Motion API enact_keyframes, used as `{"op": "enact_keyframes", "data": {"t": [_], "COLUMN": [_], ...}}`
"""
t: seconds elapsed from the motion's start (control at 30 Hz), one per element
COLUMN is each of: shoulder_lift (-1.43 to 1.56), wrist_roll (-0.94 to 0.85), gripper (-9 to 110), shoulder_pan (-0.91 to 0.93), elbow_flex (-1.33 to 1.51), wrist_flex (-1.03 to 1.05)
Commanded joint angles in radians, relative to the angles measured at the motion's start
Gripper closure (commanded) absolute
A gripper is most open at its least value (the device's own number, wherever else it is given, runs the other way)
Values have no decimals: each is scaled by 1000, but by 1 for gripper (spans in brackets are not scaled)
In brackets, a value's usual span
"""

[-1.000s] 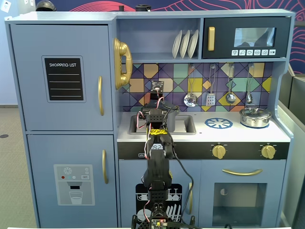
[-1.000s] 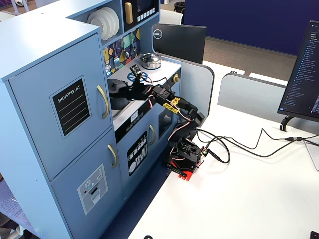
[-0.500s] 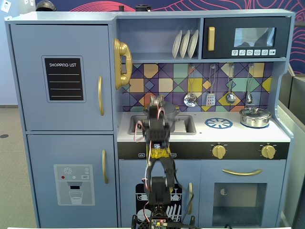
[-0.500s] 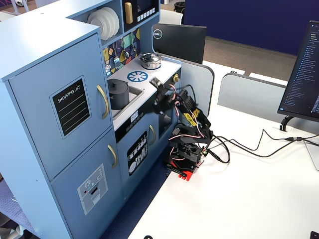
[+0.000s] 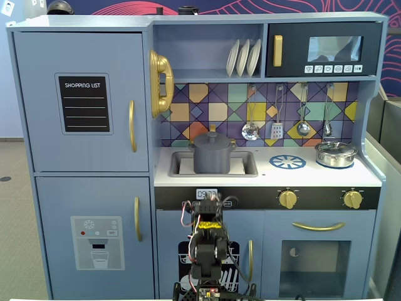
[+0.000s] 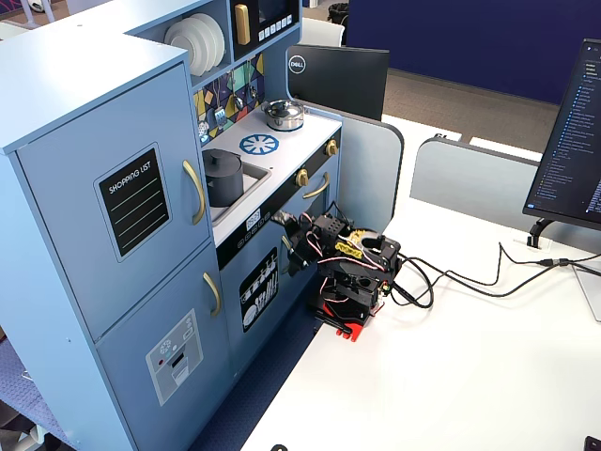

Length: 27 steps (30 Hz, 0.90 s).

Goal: Pick up the lid from the counter and put it on the gray recipient

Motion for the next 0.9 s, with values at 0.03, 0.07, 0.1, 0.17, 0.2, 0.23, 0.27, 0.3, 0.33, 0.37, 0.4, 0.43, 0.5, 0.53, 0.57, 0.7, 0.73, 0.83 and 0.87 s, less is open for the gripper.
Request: {"op": "enact_keyframes", "data": {"t": [0.03, 0.07, 0.1, 0.17, 0.2, 0.23, 0.27, 0.3, 0.33, 0.37, 0.4, 0.43, 0.5, 0.53, 0.57, 0.7, 0.73, 0.83, 0.87], "shoulder_lift": [114, 117, 129, 172, 172, 172, 172, 172, 172, 172, 172, 172, 172, 172, 172, 172, 172, 172, 172], "wrist_roll": [-35, -28, -18, -14, -37, -60, -29, -21, -20, -18, -17, -15, -11, -9, -9, -6, -6, -6, -6], "gripper": [101, 101, 101, 100, 98, 98, 97, 97, 97, 97, 96, 96, 96, 96, 96, 95, 95, 95, 95], "shoulder_pan": [35, 28, 23, 21, 28, 34, 35, 40, 44, 44, 46, 46, 46, 46, 46, 46, 46, 46, 46], "elbow_flex": [49, 49, 49, 51, 51, 51, 51, 51, 51, 51, 51, 51, 51, 51, 51, 51, 51, 51, 51], "wrist_flex": [202, 236, 267, 327, 350, 376, 380, 380, 380, 380, 380, 380, 380, 380, 380, 380, 380, 380, 380]}}
